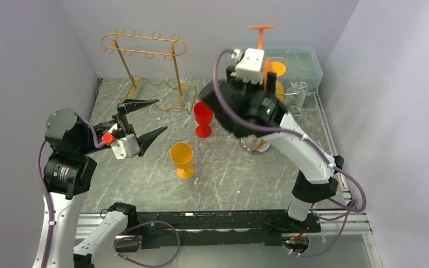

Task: Place the wine glass upside down on the wine glass rack
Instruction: Turn the wine glass upside down at the wine rack.

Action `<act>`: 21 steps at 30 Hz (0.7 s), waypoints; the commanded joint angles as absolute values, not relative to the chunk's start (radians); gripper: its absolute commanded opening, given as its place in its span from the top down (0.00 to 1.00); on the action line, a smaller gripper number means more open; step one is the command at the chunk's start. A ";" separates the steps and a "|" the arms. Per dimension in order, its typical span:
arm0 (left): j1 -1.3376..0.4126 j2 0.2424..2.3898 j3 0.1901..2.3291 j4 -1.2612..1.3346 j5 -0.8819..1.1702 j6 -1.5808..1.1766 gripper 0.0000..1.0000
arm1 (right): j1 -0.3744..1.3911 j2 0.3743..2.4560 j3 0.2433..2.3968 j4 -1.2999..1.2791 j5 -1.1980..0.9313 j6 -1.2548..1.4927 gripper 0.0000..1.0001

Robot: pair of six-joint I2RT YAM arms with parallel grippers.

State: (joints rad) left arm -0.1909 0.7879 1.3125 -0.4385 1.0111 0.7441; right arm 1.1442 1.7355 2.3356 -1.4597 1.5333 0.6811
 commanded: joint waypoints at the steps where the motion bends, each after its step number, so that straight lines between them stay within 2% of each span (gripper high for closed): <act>1: -0.189 0.784 1.313 -0.431 1.011 0.755 0.25 | 0.941 1.688 2.363 -1.009 1.388 0.201 0.71; 3: -0.189 0.784 1.313 -0.431 1.011 0.755 0.25 | 0.893 1.474 1.952 -0.155 1.251 -0.338 0.77; 4: -0.189 0.784 1.313 -0.431 1.011 0.755 0.25 | 0.907 1.395 1.773 0.187 1.210 -0.518 0.77; 5: -0.189 0.784 1.313 -0.431 1.011 0.755 0.25 | 0.907 1.378 1.755 0.180 1.174 -0.515 0.78; 7: -0.189 0.784 1.313 -0.431 1.011 0.755 0.25 | 0.842 1.436 1.974 -0.159 1.107 -0.337 0.79; 8: -0.189 0.784 1.313 -0.431 1.011 0.755 0.25 | 0.812 1.441 2.030 -0.204 1.062 -0.324 0.79; 11: -0.189 0.784 1.313 -0.431 1.011 0.755 0.25 | 0.784 1.340 1.912 -0.125 0.911 -0.373 0.81; 16: -0.189 0.784 1.313 -0.431 1.011 0.755 0.25 | 0.637 1.150 1.685 -0.173 0.679 -0.296 0.88; 21: -0.189 0.784 1.313 -0.431 1.011 0.755 0.25 | 0.468 0.927 1.403 -0.144 0.511 -0.211 0.86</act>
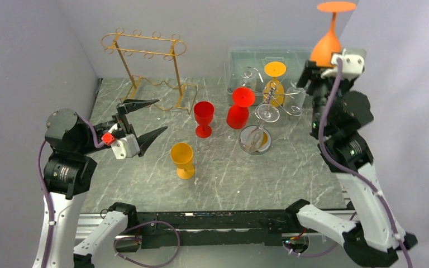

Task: Place the wine glass upside down on the wine glass rack
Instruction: Turn the wine glass upside down at the wine rack.

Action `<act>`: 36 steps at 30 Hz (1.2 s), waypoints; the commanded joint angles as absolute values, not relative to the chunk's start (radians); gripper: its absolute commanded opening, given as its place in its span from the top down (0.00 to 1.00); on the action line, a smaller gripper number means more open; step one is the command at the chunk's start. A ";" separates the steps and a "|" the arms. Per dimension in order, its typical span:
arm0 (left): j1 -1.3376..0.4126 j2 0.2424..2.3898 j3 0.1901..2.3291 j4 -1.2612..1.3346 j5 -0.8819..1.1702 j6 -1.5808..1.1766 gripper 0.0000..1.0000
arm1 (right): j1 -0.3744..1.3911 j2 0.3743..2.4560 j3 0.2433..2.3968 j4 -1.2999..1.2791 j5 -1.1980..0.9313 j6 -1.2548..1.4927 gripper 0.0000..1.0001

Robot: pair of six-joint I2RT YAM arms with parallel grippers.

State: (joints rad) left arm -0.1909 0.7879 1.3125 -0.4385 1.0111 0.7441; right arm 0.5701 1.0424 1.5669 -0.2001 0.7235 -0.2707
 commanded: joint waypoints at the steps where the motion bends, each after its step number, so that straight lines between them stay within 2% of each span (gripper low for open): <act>1: -0.189 0.784 1.313 -0.431 1.011 0.755 0.25 | 0.434 0.893 1.350 -0.127 0.479 -0.191 0.87; 4: -0.189 0.784 1.313 -0.431 1.011 0.755 0.25 | 0.330 0.850 1.283 -0.137 0.402 -0.147 0.93; 13: -0.189 0.784 1.313 -0.431 1.011 0.755 0.25 | 0.088 0.883 1.221 -0.118 0.278 -0.070 0.92; 14: -0.189 0.784 1.313 -0.431 1.011 0.755 0.25 | 0.080 0.876 1.191 -0.096 0.277 -0.074 0.93; 16: -0.189 0.784 1.313 -0.431 1.011 0.755 0.25 | 0.063 0.843 1.112 -0.023 0.283 -0.087 1.00; 27: -0.189 0.784 1.313 -0.431 1.011 0.755 0.25 | -0.063 0.723 0.802 0.075 0.244 -0.053 1.00; 36: -0.189 0.784 1.313 -0.431 1.011 0.755 0.25 | -0.110 0.494 0.612 0.028 0.142 0.025 1.00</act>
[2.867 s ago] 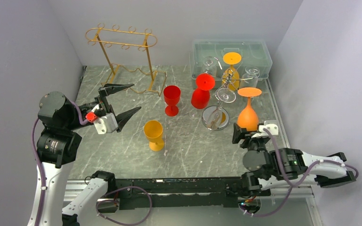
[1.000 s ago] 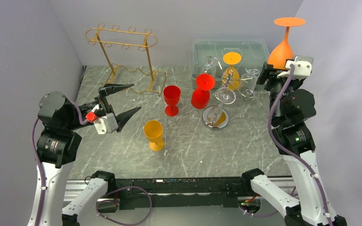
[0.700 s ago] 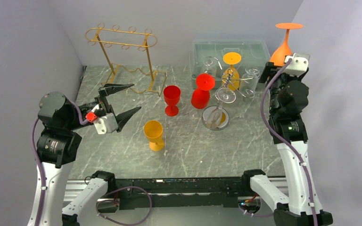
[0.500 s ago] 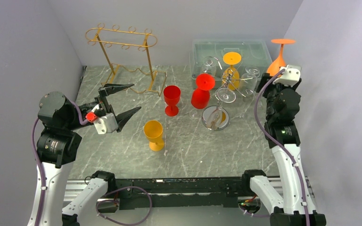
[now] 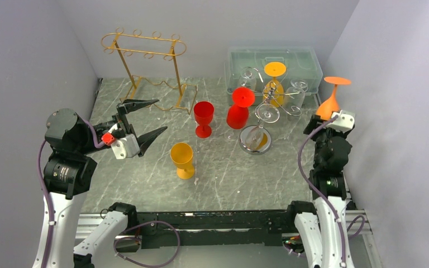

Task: Place the wine glass upside down on the wine glass rack
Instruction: Turn the wine glass upside down at the wine rack.

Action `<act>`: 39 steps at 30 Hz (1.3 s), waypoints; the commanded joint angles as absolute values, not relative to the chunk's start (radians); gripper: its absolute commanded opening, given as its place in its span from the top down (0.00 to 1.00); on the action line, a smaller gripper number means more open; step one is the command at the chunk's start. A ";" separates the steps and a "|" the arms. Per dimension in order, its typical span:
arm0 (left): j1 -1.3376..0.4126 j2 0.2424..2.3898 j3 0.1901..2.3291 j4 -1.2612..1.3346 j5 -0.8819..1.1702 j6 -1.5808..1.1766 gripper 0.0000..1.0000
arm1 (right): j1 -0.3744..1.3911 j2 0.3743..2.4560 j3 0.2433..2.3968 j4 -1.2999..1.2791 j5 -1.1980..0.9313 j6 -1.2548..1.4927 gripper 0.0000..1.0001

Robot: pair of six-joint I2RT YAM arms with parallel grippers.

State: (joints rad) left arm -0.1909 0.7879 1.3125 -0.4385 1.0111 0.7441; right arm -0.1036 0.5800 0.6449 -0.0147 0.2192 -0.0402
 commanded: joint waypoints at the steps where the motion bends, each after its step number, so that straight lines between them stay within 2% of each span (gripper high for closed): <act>1: -0.189 0.784 1.313 -0.431 1.011 0.755 0.25 | -0.110 0.477 0.598 0.026 0.111 0.035 1.00; 8: -0.189 0.784 1.313 -0.431 1.011 0.755 0.25 | -0.111 0.486 0.559 -0.051 -0.104 0.047 1.00; 25: -0.189 0.784 1.313 -0.431 1.011 0.755 0.25 | -0.109 0.528 0.504 -0.045 -0.318 0.078 1.00; 39: -0.189 0.784 1.313 -0.431 1.011 0.755 0.25 | -0.107 0.460 0.481 -0.075 -0.476 0.034 1.00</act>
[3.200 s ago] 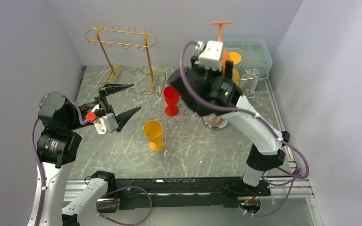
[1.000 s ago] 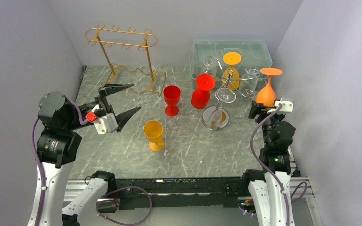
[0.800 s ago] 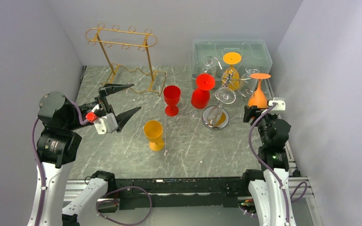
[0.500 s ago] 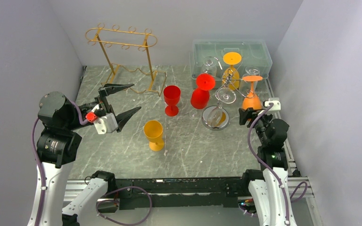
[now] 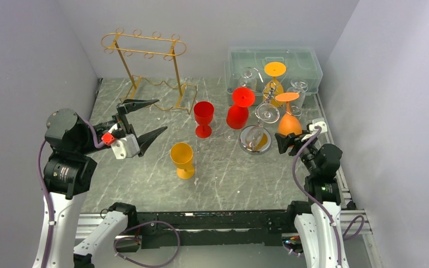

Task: Place the wine glass upside down on the wine glass rack
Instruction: Turn the wine glass upside down at the wine rack.

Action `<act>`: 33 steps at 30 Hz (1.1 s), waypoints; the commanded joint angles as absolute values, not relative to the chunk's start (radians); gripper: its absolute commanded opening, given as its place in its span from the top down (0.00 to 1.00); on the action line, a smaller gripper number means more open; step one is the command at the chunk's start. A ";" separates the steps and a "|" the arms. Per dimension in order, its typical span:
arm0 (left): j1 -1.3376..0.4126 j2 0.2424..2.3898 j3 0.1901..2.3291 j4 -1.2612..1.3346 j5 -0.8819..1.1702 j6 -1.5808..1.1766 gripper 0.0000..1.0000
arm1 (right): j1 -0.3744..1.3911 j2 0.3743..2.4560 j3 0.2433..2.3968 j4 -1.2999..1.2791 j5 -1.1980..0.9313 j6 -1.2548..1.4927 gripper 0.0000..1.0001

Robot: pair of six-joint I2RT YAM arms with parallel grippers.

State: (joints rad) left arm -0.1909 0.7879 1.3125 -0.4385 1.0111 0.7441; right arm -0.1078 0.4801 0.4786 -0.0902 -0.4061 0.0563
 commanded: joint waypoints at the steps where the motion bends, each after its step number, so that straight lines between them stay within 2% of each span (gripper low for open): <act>1: -0.189 0.784 1.313 -0.431 1.011 0.755 0.25 | -0.106 0.456 0.485 -0.084 -0.485 0.029 1.00; 14: -0.189 0.784 1.313 -0.431 1.011 0.755 0.25 | -0.087 0.388 0.539 -0.226 -0.482 -0.005 1.00; 33: -0.189 0.784 1.313 -0.431 1.011 0.755 0.25 | -0.068 0.279 0.527 -0.272 -0.191 0.041 1.00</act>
